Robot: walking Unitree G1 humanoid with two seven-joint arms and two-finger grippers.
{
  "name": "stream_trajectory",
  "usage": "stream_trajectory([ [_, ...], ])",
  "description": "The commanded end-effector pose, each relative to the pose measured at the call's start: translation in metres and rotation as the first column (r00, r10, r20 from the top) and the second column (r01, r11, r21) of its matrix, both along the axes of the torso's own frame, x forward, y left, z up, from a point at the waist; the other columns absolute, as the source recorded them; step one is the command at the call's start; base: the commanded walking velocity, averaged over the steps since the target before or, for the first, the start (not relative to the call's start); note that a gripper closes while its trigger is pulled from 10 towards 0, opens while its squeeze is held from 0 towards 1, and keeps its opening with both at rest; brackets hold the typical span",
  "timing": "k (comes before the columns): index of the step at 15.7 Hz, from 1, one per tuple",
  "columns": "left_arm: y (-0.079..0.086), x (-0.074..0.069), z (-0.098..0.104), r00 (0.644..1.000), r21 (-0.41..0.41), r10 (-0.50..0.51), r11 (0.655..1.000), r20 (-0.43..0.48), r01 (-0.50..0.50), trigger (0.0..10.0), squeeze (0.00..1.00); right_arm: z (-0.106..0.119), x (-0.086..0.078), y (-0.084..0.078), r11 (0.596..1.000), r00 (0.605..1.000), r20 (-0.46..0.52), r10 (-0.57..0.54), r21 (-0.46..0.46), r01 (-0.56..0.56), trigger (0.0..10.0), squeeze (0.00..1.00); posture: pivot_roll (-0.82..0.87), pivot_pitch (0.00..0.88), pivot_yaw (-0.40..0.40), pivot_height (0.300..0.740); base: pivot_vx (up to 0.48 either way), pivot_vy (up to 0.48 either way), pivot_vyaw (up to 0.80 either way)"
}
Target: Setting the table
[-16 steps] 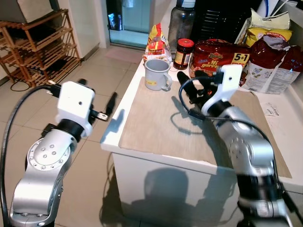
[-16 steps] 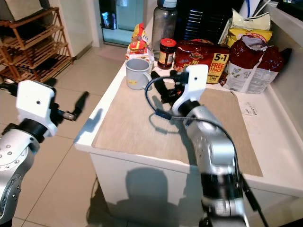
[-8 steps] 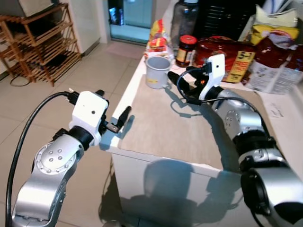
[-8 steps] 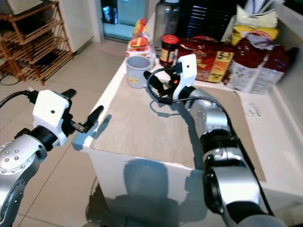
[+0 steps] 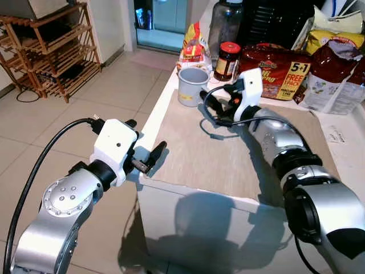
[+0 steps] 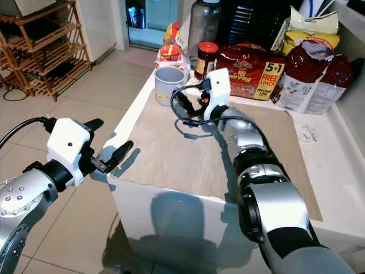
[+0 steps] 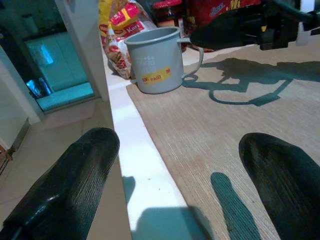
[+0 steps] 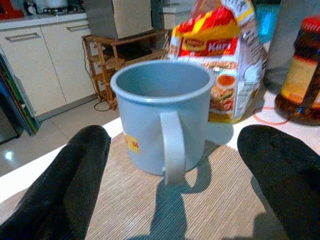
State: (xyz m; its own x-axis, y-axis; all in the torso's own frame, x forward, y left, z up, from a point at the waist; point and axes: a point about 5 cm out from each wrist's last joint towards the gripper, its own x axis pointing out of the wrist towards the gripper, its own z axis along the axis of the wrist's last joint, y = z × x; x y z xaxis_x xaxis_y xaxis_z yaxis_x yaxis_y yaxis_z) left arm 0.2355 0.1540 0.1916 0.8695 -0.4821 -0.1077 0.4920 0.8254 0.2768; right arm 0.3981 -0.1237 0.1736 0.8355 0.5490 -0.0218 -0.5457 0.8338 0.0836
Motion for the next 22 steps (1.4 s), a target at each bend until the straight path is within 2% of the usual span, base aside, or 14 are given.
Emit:
stream_trajectory([
  [1, -0.004, -0.001, 0.005, 0.999, 0.005, -0.036, 0.999, 0.006, 0.036, 10.0, 0.00, 0.007, 0.003, 0.003, 1.000, 1.000, 0.019, -0.018, 0.007, 0.018, 10.0, 0.00, 0.19, 0.025, -0.050, 0.740, 0.000, 0.000, 0.00],
  [3, -0.009, -0.004, 0.006, 0.998, 0.009, -0.066, 0.998, -0.004, 0.066, 10.0, 0.00, 0.002, 0.003, 0.011, 1.000, 1.000, -0.009, -0.020, 0.014, 0.020, 10.0, 0.00, 0.22, 0.052, -0.048, 0.740, 0.000, 0.000, 0.00],
  [7, -0.006, -0.010, 0.009, 0.998, 0.013, -0.064, 0.998, -0.013, 0.065, 10.0, 0.00, 0.010, 0.009, 0.005, 0.985, 0.989, -0.005, -0.150, 0.083, 0.150, 10.0, 0.00, 0.24, 0.087, -0.045, 0.740, 0.000, 0.000, 0.00],
  [12, -0.007, -0.028, 0.008, 0.997, 0.003, -0.064, 0.998, -0.044, 0.064, 10.0, 0.00, 0.009, 0.008, 0.007, 0.984, 0.991, -0.017, -0.134, 0.117, 0.136, 10.0, 0.00, 0.26, 0.152, -0.045, 0.740, 0.000, 0.000, 0.00],
  [13, -0.007, -0.030, 0.008, 0.997, 0.002, -0.064, 0.998, -0.046, 0.065, 10.0, 0.00, 0.008, 0.008, 0.008, 0.984, 0.992, -0.018, -0.128, 0.120, 0.129, 5.7, 0.00, 0.26, 0.152, -0.045, 0.740, 0.000, 0.000, 0.00],
  [14, -0.008, -0.034, 0.008, 0.996, -0.008, -0.071, 0.997, -0.060, 0.070, 10.0, 0.00, 0.009, 0.007, 0.010, 0.986, 0.993, -0.013, -0.120, 0.116, 0.120, 2.2, 0.00, 0.27, 0.159, -0.049, 0.740, 0.000, 0.000, 0.00],
  [15, -0.009, -0.037, 0.009, 0.995, -0.014, -0.078, 0.997, -0.062, 0.077, 10.0, 0.00, 0.009, 0.007, 0.010, 0.986, 0.993, -0.011, -0.120, 0.118, 0.120, 0.0, 0.00, 0.27, 0.162, -0.051, 0.740, 0.000, 0.000, 0.00],
  [22, -0.011, -0.044, 0.010, 0.994, -0.028, -0.075, 0.997, -0.076, 0.073, 10.0, 0.00, 0.010, 0.006, 0.014, 0.987, 0.997, -0.004, -0.080, 0.142, 0.080, 0.0, 0.00, 0.29, 0.164, -0.068, 0.740, 0.000, 0.000, 0.00],
])
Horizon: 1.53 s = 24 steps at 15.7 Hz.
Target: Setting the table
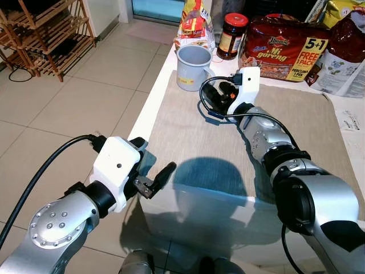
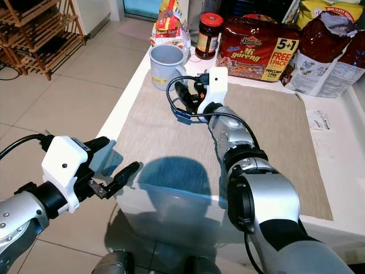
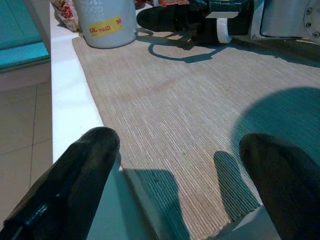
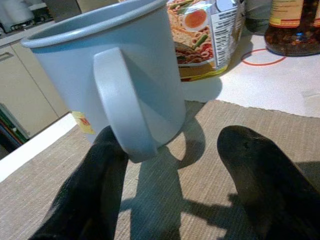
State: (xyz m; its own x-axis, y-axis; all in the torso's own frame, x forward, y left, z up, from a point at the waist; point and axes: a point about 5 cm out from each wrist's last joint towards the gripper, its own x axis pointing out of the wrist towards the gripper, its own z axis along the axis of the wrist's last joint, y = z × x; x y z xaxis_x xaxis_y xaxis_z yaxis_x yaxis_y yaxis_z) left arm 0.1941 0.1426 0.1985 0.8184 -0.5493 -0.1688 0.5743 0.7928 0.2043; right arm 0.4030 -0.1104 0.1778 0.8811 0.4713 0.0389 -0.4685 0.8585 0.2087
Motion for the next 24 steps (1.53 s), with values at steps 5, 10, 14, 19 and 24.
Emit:
stream_trajectory([
  [5, 0.000, -0.002, 0.004, 1.000, 0.001, 0.004, 1.000, 0.015, -0.004, 10.0, 0.00, 0.012, 0.002, 0.006, 0.999, 0.998, 0.048, 0.049, -0.004, -0.049, 0.0, 0.00, 0.28, 0.154, -0.071, 0.740, 0.000, 0.000, 0.00],
  [10, -0.001, -0.001, 0.004, 1.000, 0.000, 0.005, 1.000, 0.016, -0.005, 10.0, 0.00, 0.013, 0.002, 0.004, 0.999, 0.997, 0.054, 0.051, -0.019, -0.050, 0.0, 0.00, 0.28, 0.147, -0.075, 0.740, 0.000, 0.000, 0.00],
  [14, -0.001, 0.003, 0.004, 1.000, 0.008, 0.005, 1.000, 0.024, -0.005, 10.0, 0.00, 0.015, 0.002, 0.002, 0.999, 0.997, 0.065, 0.052, -0.013, -0.051, 0.0, 0.00, 0.29, 0.131, -0.074, 0.740, 0.000, 0.000, 0.00],
  [19, 0.001, 0.012, 0.004, 0.999, 0.014, 0.013, 1.000, 0.045, -0.013, 10.0, 0.00, 0.018, 0.002, 0.000, 0.998, 0.994, 0.089, 0.063, -0.003, -0.063, 0.0, 0.00, 0.27, 0.088, -0.075, 0.740, 0.000, 0.000, 0.00],
  [24, 0.010, 0.041, 0.002, 0.984, -0.005, 0.140, 0.990, 0.106, -0.141, 10.0, 0.00, 0.032, 0.004, -0.013, 0.997, 0.984, 0.167, 0.063, 0.027, -0.068, 0.0, 0.00, 0.17, 0.008, -0.063, 0.740, 0.000, 0.000, 0.00],
])
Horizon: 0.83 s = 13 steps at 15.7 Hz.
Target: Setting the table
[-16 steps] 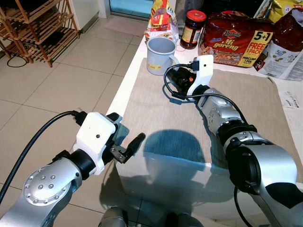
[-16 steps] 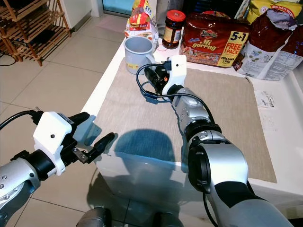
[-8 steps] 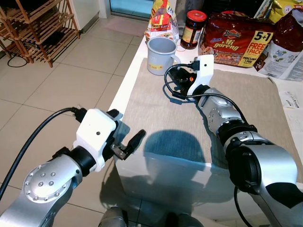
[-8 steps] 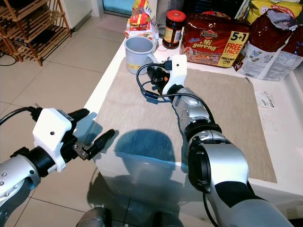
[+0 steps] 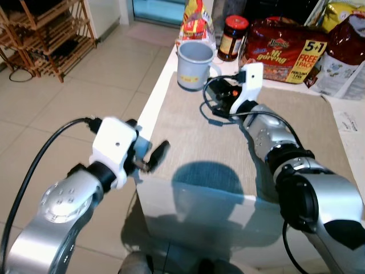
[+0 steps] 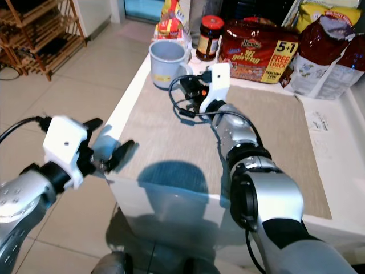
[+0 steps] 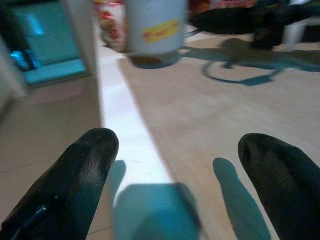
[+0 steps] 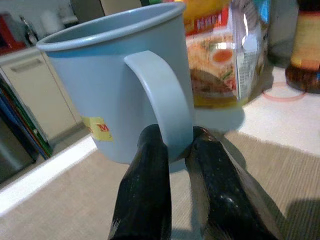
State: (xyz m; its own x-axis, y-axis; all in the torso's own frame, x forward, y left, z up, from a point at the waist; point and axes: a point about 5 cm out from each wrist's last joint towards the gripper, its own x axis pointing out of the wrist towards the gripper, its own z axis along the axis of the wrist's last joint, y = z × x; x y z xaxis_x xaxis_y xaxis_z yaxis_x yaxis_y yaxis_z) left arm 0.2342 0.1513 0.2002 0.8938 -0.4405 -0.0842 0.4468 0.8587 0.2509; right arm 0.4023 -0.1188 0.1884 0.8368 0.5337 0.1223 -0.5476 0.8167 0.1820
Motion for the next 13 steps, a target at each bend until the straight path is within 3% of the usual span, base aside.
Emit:
stream_trajectory([
  [1, 0.003, 0.009, -0.001, 0.999, 0.006, 0.042, 0.999, 0.028, -0.042, 10.0, 0.00, 0.026, 0.003, -0.013, 0.999, 0.993, 0.117, -0.008, 0.045, 0.003, 0.0, 0.00, 0.16, 0.000, -0.060, 0.740, 0.000, 0.000, 0.00],
  [3, 0.003, 0.016, 0.004, 0.997, -0.009, 0.052, 0.999, 0.060, -0.051, 10.0, 0.00, 0.034, 0.001, -0.026, 0.996, 0.983, 0.182, 0.002, 0.091, -0.019, 0.0, 0.00, 0.15, 0.000, -0.055, 0.740, 0.000, 0.000, 0.00],
  [5, 0.006, 0.019, 0.005, 0.995, -0.011, 0.060, 0.998, 0.079, -0.059, 10.0, 0.00, 0.041, -0.005, -0.033, 0.995, 0.967, 0.249, 0.048, 0.078, -0.070, 0.0, 0.00, 0.13, 0.000, -0.055, 0.740, 0.000, 0.000, 0.00],
  [8, 0.008, 0.020, -0.003, 0.992, -0.027, 0.098, 0.995, 0.075, -0.096, 10.0, 0.00, 0.050, -0.049, -0.037, 0.980, 0.928, 0.324, 0.183, 0.010, -0.196, 0.0, 0.00, 0.10, 0.000, -0.052, 0.740, 0.000, 0.000, 0.00],
  [9, 0.008, 0.020, -0.004, 0.992, -0.023, 0.097, 0.995, 0.075, -0.096, 10.0, 0.00, 0.050, -0.052, -0.036, 0.980, 0.930, 0.320, 0.181, 0.018, -0.197, 0.0, 0.00, 0.09, 0.000, -0.053, 0.740, 0.000, 0.000, 0.00],
  [11, 0.002, 0.020, -0.005, 0.995, -0.030, 0.078, 0.997, 0.066, -0.076, 10.0, 0.00, 0.046, -0.085, -0.032, 0.973, 0.938, 0.289, 0.193, 0.068, -0.221, 10.0, 0.00, 0.09, 0.000, -0.053, 0.740, 0.000, 0.000, 0.00],
  [13, -0.002, 0.019, -0.004, 0.996, -0.033, 0.050, 0.998, 0.075, -0.048, 10.0, 0.00, 0.044, -0.112, -0.027, 0.971, 0.948, 0.253, 0.192, 0.090, -0.221, 10.0, 0.00, 0.08, 0.000, -0.049, 0.740, 0.000, 0.000, 0.00],
])
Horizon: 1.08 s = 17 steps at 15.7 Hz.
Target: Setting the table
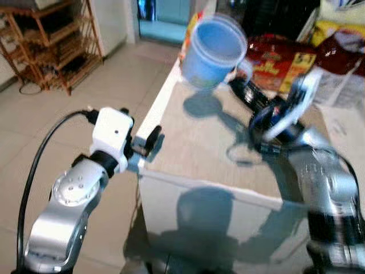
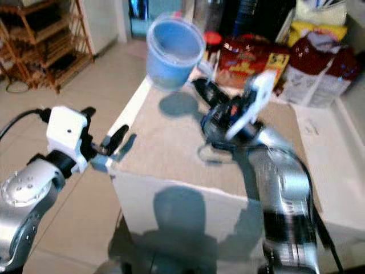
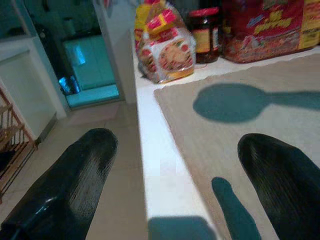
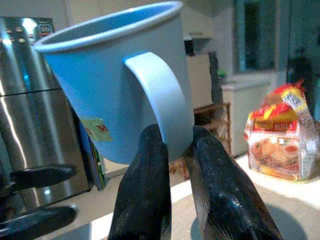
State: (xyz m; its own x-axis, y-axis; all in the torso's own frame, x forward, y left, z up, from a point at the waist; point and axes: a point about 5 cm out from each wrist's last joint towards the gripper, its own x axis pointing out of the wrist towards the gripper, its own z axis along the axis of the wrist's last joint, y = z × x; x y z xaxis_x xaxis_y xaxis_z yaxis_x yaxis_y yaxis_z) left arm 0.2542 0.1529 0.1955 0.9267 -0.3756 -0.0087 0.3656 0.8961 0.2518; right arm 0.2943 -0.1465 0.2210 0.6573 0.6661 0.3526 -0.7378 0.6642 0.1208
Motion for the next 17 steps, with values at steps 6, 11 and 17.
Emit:
stream_trajectory([
  [6, -0.009, 0.002, 0.001, 0.999, 0.014, -0.048, 0.999, 0.019, 0.048, 10.0, 0.00, -0.002, -0.023, 0.000, 0.991, 0.985, -0.116, -0.126, 0.017, 0.129, 10.0, 0.00, 0.08, 0.000, -0.062, 0.740, -0.256, 0.000, 0.00],
  [11, -0.013, 0.003, -0.002, 0.997, 0.032, -0.079, 0.996, 0.008, 0.079, 10.0, 0.00, -0.008, -0.029, -0.001, 0.981, 0.966, -0.175, -0.188, 0.022, 0.194, 10.0, 0.00, 0.07, 0.000, -0.047, 0.740, -0.312, 0.000, 0.00],
  [17, -0.014, 0.004, -0.008, 0.998, 0.054, -0.065, 0.996, 0.008, 0.064, 10.0, 0.00, -0.028, -0.025, -0.001, 0.946, 0.924, -0.204, -0.324, -0.087, 0.313, 10.0, 0.00, 0.08, 0.000, -0.040, 0.740, -0.051, 0.000, 0.00],
])
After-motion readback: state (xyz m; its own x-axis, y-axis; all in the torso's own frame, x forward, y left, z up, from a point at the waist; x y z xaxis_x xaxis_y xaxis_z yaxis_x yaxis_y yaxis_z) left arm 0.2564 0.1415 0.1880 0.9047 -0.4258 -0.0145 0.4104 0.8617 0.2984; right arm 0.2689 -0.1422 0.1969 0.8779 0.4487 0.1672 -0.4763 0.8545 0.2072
